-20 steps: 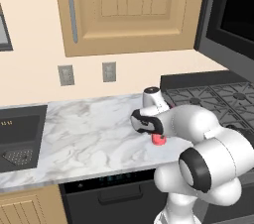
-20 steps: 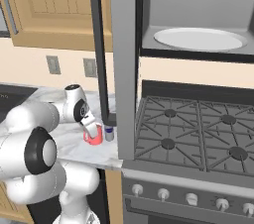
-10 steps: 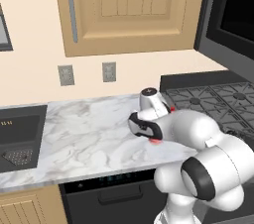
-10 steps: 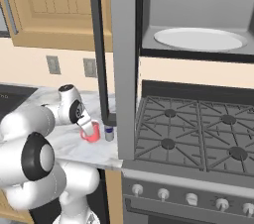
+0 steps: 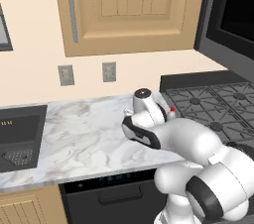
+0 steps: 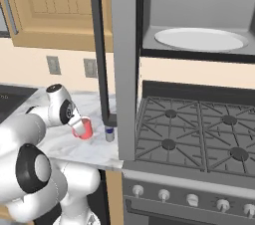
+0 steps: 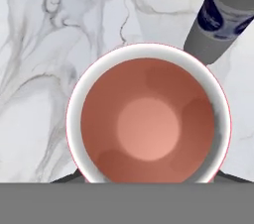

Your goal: Place the microwavable item in the microwave. Then, close the microwave door and press the start button.

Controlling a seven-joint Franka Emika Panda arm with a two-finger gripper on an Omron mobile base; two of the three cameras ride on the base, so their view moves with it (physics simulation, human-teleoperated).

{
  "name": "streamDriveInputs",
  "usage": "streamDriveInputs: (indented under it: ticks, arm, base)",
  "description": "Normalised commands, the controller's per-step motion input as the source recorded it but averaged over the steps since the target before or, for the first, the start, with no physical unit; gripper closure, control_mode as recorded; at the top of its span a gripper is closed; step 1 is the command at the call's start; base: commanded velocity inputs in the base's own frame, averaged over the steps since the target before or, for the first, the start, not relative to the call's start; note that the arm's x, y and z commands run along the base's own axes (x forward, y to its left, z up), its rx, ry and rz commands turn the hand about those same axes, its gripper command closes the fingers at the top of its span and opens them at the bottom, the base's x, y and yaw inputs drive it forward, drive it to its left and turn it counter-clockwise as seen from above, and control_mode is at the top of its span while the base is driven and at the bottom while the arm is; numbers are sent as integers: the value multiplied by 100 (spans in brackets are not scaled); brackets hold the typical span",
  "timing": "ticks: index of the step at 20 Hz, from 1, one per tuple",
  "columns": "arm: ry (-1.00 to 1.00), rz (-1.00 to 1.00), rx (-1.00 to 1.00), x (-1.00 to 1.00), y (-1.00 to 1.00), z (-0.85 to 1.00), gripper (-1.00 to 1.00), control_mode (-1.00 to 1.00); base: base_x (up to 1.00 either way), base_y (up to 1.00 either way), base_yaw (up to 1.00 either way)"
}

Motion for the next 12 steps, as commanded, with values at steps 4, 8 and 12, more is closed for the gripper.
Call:
streamDriveInputs:
  ticks: [4,8,12]
  arm:
    - [0,0,0,0,0,56,100,-100]
    - [0,0,0,0,0,53,100,-100]
    - [0,2,0,0,0,30,100,-100]
  base:
    - [0,0,0]
    - [0,0,0]
    - [0,0,0]
